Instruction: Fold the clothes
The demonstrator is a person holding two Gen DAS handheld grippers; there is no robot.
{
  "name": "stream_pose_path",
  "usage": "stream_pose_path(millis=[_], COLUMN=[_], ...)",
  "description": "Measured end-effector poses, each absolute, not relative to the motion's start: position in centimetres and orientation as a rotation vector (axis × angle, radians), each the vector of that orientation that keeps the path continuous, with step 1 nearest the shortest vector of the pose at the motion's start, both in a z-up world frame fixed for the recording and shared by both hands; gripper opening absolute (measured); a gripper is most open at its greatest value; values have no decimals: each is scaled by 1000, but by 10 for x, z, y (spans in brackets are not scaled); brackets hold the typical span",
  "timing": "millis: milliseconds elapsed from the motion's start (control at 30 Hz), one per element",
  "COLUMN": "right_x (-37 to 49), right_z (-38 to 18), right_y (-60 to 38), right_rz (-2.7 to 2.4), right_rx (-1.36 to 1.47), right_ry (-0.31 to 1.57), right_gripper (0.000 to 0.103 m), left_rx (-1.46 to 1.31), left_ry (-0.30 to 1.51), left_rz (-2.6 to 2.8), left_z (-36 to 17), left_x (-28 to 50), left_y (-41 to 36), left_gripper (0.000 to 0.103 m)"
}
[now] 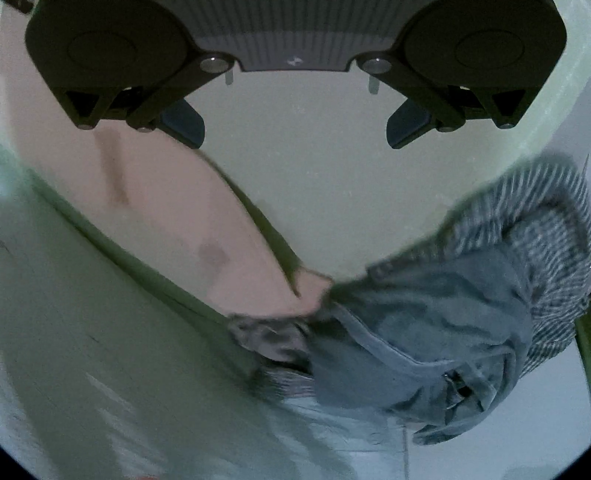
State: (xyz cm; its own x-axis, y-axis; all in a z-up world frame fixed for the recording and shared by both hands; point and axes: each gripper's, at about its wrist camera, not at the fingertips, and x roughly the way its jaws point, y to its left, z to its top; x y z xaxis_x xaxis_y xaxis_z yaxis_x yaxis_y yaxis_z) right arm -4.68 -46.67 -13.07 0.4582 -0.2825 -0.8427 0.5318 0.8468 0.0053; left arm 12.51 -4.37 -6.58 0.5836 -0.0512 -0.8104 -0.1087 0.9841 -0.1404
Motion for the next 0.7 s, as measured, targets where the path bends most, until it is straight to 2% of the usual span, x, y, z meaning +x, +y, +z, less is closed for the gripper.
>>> stream_pose_path(millis=[200,367,500,700], right_x=[-20,-18,-16,-15], right_z=[-133,-133,-132,-132], right_y=[-472,-470,-469,-467], right_rz=[-605,-633,-647,-666], right_rx=[331,342,348,354], right_ry=[954,948,946,937], right_gripper=[103,103,103,103], left_rx=[-227,-281,-295,-254], left_ry=[909,876,865,841], left_rz=[69,75,77,74], left_z=[-86,-105,-118,-123], left_x=[198,241,268,289], left_y=[-9,5,8,-6], left_gripper=[101,85,66,66])
